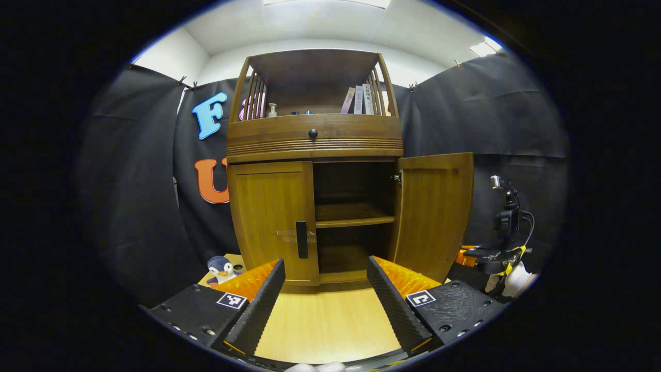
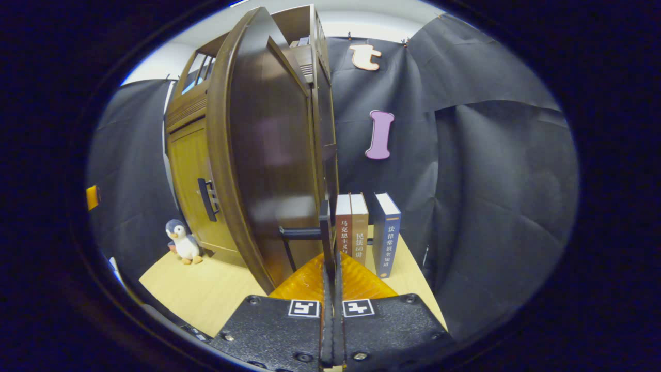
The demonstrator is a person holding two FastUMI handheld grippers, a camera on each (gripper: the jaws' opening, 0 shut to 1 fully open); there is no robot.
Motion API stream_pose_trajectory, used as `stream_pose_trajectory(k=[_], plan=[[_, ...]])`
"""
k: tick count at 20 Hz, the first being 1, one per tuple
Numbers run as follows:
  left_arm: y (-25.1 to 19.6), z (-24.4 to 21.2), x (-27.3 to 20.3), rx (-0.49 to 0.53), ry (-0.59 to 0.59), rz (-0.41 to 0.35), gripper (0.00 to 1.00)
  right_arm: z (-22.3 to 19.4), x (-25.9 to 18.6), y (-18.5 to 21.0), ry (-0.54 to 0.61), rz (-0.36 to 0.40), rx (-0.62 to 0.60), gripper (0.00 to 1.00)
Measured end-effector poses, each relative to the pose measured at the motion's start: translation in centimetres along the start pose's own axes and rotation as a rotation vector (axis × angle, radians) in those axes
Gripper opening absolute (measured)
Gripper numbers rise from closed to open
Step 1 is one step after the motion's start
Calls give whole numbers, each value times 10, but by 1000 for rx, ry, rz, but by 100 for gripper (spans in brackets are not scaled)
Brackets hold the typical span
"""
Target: Open the right door of the double-door shoe cabinet with the right hand, and open the left door with the left hand.
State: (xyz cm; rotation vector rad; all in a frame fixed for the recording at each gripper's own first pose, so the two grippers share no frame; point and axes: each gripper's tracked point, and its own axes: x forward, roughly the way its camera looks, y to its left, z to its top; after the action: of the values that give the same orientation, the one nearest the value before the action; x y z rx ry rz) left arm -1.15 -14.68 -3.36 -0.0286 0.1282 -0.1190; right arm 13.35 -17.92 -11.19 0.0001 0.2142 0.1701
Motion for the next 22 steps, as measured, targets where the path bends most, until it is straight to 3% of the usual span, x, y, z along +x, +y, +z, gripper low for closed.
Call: stream_pose_trajectory(k=[6,13,14,18,22], plan=[[-24,-3,-13,-15,0,115,96,3,1,-5,15,107,-12,4],[-11,-9,-30,-17,4,222,96,1,-15,-14,37,104,-54,6],[-8,-10,-31,-17,7,224,96,0,-23,-18,36,94,-50,13],[17,-12,-25,-10,15,216,96,12,-56,-33,4,-12,-13,64],[51,-5,-8,26,-8,191,96,39,-93,-9,-82,-85,25,97]])
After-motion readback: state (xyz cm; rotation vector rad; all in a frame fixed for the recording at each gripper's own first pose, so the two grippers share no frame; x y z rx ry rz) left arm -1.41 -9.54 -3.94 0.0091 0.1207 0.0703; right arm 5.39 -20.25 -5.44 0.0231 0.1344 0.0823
